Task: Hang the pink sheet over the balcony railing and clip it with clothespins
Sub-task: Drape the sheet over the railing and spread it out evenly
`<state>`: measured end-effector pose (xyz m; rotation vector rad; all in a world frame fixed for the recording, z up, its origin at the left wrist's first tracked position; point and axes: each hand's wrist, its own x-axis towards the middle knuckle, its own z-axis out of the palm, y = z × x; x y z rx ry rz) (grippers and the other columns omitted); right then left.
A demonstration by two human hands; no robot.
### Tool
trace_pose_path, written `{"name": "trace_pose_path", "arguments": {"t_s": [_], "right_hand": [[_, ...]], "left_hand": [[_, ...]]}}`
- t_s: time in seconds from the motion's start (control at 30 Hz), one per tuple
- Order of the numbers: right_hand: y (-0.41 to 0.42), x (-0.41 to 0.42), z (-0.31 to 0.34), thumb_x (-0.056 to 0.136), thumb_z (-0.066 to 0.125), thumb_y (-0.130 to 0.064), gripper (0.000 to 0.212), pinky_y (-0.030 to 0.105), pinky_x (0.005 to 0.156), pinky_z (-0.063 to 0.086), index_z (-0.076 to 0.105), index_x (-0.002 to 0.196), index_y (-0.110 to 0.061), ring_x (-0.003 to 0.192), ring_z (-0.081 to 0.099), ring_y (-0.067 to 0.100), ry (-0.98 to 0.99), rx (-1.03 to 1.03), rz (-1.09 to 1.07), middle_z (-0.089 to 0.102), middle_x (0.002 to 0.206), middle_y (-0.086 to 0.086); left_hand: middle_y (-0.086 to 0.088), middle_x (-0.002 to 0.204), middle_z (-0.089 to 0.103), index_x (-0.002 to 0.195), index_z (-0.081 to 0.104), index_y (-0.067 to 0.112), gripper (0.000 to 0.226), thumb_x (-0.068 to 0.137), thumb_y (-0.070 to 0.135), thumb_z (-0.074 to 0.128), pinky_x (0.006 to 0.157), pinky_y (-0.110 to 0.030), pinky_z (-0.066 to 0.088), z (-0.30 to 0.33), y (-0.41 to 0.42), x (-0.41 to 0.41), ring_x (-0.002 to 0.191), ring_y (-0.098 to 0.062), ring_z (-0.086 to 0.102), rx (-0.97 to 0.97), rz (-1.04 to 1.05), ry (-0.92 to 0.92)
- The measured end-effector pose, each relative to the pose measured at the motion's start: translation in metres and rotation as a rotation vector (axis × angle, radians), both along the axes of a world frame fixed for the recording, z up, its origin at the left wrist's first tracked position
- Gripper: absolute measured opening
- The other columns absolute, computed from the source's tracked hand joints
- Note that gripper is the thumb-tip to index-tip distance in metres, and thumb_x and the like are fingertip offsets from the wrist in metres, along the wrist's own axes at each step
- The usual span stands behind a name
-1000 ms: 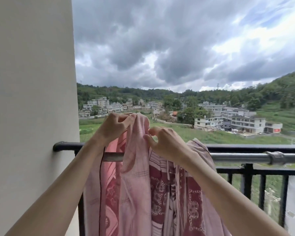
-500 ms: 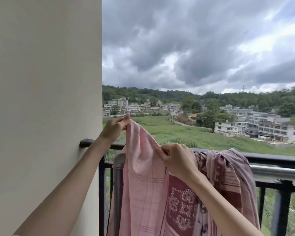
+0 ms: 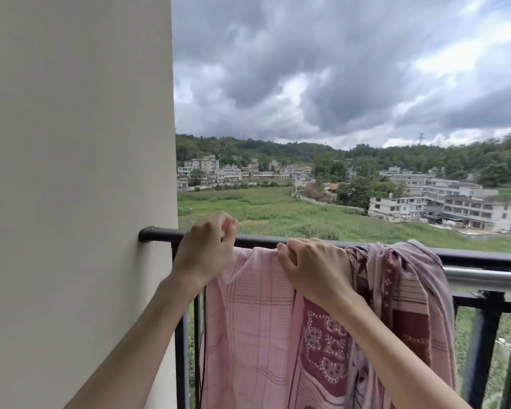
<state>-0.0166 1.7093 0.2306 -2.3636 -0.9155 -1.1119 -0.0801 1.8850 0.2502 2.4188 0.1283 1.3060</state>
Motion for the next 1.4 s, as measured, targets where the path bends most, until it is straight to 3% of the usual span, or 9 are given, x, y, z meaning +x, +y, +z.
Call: {"name": "trace_pose_path", "arguments": {"t_s": [0.13, 0.33, 0.5, 0.6, 0.77, 0.97, 1.17, 1.27, 1.4], "right_hand": [[-0.001, -0.005, -0.007, 0.095, 0.036, -0.038, 0.042, 0.029, 0.065, 0.034, 0.058, 0.067, -0.017, 0.073, 0.062, 0.020, -0.074, 0.018, -0.020, 0.070, 0.073, -0.001], [-0.026, -0.017, -0.017, 0.096, 0.040, -0.034, 0.035, 0.029, 0.098, 0.033, 0.057, 0.122, -0.019, 0.112, 0.055, 0.019, 0.048, -0.030, 0.143, 0.064, 0.119, -0.001], [-0.073, -0.040, -0.026, 0.087, 0.058, -0.019, 0.023, 0.047, 0.112, 0.027, 0.068, 0.106, -0.009, 0.115, 0.056, 0.021, -0.132, 0.194, 0.113, 0.066, 0.115, 0.005], [-0.107, -0.041, -0.028, 0.080, 0.066, -0.031, 0.046, 0.044, 0.110, 0.026, 0.057, 0.119, -0.009, 0.120, 0.046, 0.019, -0.086, 0.423, -0.119, 0.058, 0.124, 0.007], [-0.125, -0.045, -0.042, 0.068, 0.066, -0.052, 0.075, 0.001, 0.081, 0.031, 0.040, 0.125, -0.010, 0.100, 0.040, 0.007, 0.379, 0.834, -0.012, 0.041, 0.113, 0.000], [-0.118, -0.043, -0.047, 0.050, 0.065, -0.074, 0.102, 0.021, 0.053, 0.044, 0.033, 0.125, -0.011, 0.068, 0.057, 0.012, 0.700, 0.888, 0.074, 0.058, 0.082, 0.002], [-0.105, -0.042, -0.039, 0.061, 0.076, -0.056, 0.056, -0.001, 0.057, 0.038, 0.060, 0.107, -0.028, 0.078, 0.053, -0.020, 0.780, 0.918, 0.207, 0.056, 0.086, -0.026], [-0.102, -0.039, -0.040, 0.068, 0.077, -0.044, 0.036, 0.025, 0.081, 0.052, 0.068, 0.098, -0.026, 0.085, 0.068, 0.008, 0.871, 0.992, 0.289, 0.073, 0.087, -0.010], [-0.100, -0.035, -0.034, 0.071, 0.076, -0.033, 0.019, 0.034, 0.074, 0.057, 0.072, 0.083, -0.019, 0.072, 0.072, 0.019, 1.092, 0.999, 0.362, 0.076, 0.076, 0.000]], "left_hand": [[0.007, 0.100, 0.065, 0.102, 0.059, 0.029, 0.041, 0.094, 0.048, 0.023, 0.090, -0.033, 0.027, -0.032, -0.031, 0.002, 0.097, -0.016, 0.056, 0.320, 0.072, 0.194], [0.004, 0.088, 0.066, 0.091, 0.061, 0.023, 0.055, 0.089, 0.050, 0.014, 0.083, -0.034, 0.024, -0.036, -0.040, 0.005, 0.089, -0.020, 0.058, 0.320, 0.147, 0.113], [0.000, 0.104, 0.064, 0.102, 0.058, 0.024, 0.042, 0.095, 0.044, 0.023, 0.096, -0.038, 0.023, -0.038, -0.035, 0.006, 0.106, -0.022, 0.053, 0.272, 0.070, 0.177], [-0.002, 0.109, 0.063, 0.104, 0.058, 0.023, 0.039, 0.094, 0.043, 0.025, 0.097, -0.039, 0.023, -0.038, -0.036, 0.005, 0.109, -0.024, 0.051, 0.251, 0.071, 0.197], [-0.008, 0.109, 0.063, 0.104, 0.058, 0.017, 0.039, 0.095, 0.038, 0.026, 0.099, -0.042, 0.023, -0.037, -0.051, 0.009, 0.107, -0.028, 0.050, 0.201, 0.146, 0.214], [-0.007, 0.113, 0.062, 0.107, 0.058, 0.018, 0.039, 0.095, 0.038, 0.027, 0.103, -0.041, 0.021, -0.040, -0.050, 0.008, 0.111, -0.027, 0.049, 0.171, 0.168, 0.206], [-0.007, 0.113, 0.061, 0.107, 0.059, 0.017, 0.037, 0.095, 0.037, 0.029, 0.102, -0.040, 0.020, -0.040, -0.054, 0.010, 0.111, -0.027, 0.048, 0.136, 0.183, 0.196], [-0.007, 0.112, 0.062, 0.104, 0.060, 0.018, 0.035, 0.095, 0.036, 0.031, 0.101, -0.040, 0.020, -0.041, -0.053, 0.009, 0.109, -0.027, 0.049, 0.134, 0.177, 0.180], [-0.004, 0.109, 0.062, 0.101, 0.059, 0.019, 0.034, 0.095, 0.036, 0.030, 0.102, -0.041, 0.021, -0.042, -0.050, 0.009, 0.107, -0.025, 0.049, 0.141, 0.156, 0.173]]}}
